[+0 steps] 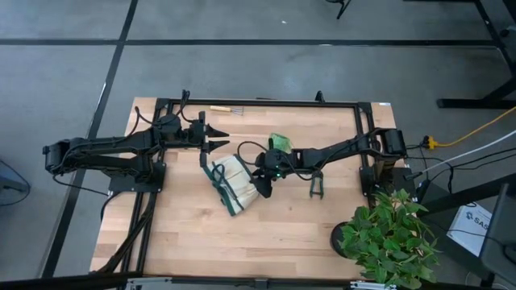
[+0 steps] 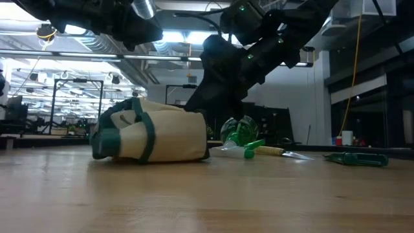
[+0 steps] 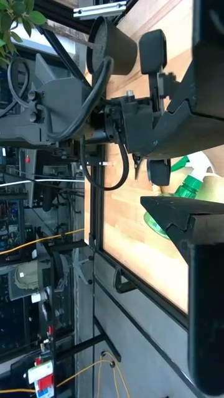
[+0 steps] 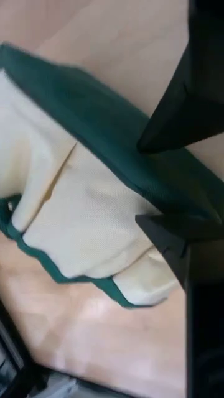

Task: Pick & Place Garden tools in Gardening bag
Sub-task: Adjust the gardening bag

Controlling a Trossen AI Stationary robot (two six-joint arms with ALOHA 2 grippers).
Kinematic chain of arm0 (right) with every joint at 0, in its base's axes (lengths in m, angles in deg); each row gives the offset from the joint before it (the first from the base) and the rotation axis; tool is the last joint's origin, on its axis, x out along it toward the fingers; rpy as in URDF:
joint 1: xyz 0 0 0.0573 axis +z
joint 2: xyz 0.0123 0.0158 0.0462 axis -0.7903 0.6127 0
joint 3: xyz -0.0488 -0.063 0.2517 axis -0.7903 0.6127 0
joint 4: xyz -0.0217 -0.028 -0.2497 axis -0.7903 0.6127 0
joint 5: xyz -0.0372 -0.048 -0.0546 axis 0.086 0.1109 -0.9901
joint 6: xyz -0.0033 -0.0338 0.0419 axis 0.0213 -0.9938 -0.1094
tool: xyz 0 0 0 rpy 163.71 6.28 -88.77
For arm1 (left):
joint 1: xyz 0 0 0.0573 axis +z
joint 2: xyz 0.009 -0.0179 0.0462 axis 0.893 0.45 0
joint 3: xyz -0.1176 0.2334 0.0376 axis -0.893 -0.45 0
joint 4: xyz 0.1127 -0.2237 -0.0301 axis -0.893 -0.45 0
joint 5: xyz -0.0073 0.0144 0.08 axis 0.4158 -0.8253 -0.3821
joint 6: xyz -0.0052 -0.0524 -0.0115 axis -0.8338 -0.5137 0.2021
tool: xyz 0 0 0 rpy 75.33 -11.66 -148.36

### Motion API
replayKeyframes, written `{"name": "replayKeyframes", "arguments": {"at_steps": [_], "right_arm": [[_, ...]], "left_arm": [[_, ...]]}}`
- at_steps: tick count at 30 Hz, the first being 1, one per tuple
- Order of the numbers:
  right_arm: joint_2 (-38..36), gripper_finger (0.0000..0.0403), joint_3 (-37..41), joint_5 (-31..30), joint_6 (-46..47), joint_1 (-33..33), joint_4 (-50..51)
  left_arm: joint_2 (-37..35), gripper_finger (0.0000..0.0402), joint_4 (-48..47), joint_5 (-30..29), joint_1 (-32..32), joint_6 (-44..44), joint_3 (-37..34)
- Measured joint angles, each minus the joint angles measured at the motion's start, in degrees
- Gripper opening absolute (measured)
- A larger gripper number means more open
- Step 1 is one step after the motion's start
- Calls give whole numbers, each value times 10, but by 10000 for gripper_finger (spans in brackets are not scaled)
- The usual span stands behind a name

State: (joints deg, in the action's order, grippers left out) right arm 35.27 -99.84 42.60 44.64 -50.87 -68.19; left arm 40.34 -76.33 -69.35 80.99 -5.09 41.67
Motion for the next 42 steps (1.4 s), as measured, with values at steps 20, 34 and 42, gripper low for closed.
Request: {"name": "replayKeyframes", "arguments": {"at_steps": [20,34,42], "right_arm": [[0,6,-3,52,20,0,5],[-44,4,-61,54,-41,-28,33],[-115,3,-60,57,-59,-63,112]], "left_arm": [[0,102,0,0,0,0,0],[0,102,-58,35,0,-90,0],[-19,102,-205,248,0,-89,-1]]}}
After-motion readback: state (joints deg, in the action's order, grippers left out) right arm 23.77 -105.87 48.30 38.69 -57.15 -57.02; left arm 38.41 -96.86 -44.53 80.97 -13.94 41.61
